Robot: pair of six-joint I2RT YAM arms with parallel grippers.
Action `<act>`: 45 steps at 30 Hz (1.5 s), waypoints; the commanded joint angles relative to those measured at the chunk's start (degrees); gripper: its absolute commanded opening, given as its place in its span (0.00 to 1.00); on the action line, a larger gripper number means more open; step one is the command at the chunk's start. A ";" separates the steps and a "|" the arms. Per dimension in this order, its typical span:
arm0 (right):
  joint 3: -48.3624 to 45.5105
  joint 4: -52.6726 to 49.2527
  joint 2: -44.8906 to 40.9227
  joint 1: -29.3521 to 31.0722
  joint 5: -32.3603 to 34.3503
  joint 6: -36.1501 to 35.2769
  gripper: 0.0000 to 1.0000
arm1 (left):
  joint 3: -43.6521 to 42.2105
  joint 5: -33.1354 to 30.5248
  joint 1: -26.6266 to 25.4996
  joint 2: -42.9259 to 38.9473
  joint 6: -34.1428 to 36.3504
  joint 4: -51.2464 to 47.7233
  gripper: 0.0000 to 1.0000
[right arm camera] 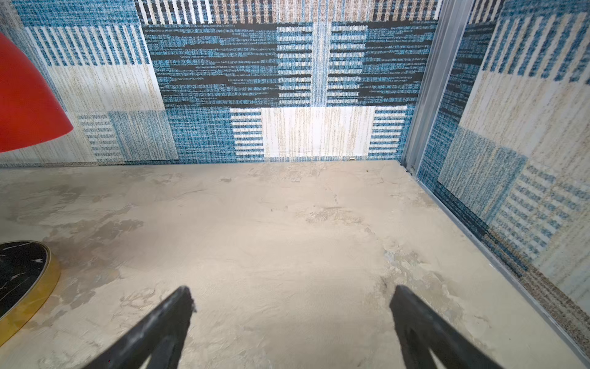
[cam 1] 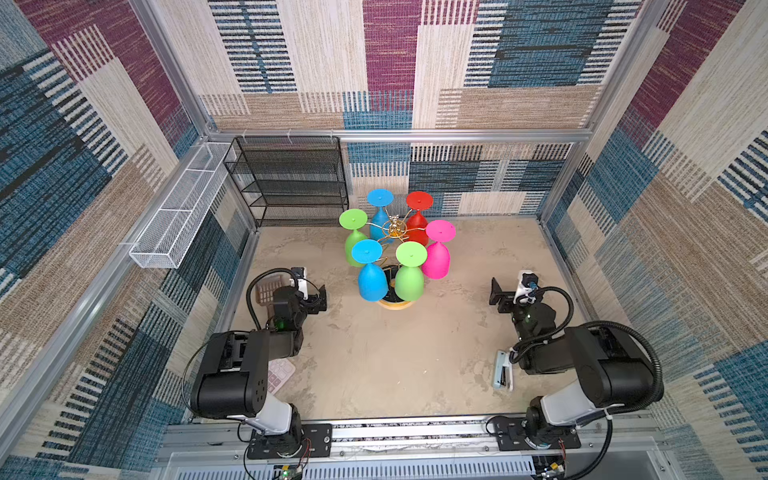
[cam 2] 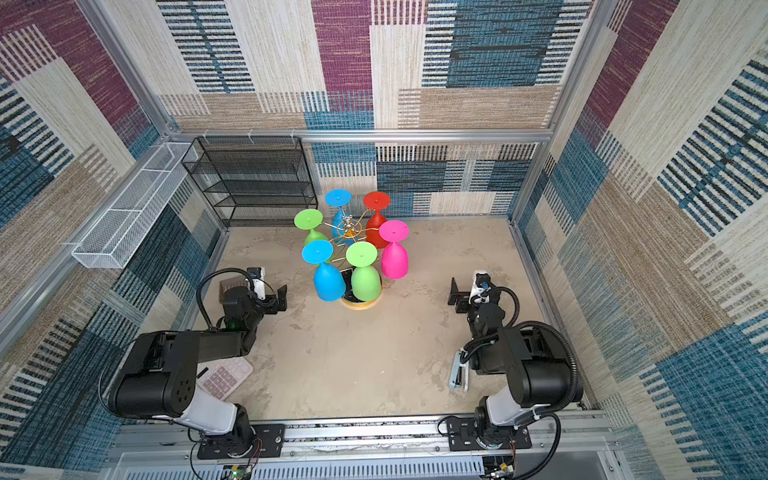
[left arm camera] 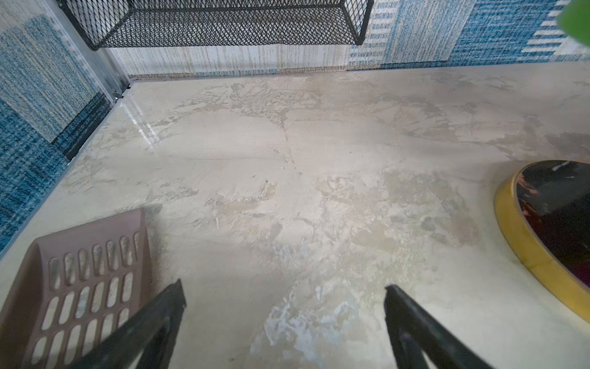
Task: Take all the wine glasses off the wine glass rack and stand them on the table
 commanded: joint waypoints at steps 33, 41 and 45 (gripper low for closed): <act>16.52 -40.12 -22.82 0.06 -2.22 25.45 0.99 | 4.85 -8.45 1.07 -22.51 -16.29 -23.77 0.99; 28.21 -55.19 -28.38 -0.07 -29.50 34.81 0.94 | 2.32 -4.33 1.40 -40.15 -33.73 -26.87 0.99; 30.54 -52.00 -27.06 -0.04 -40.02 43.55 0.84 | 8.77 -0.46 1.42 -44.41 -30.20 -37.92 0.95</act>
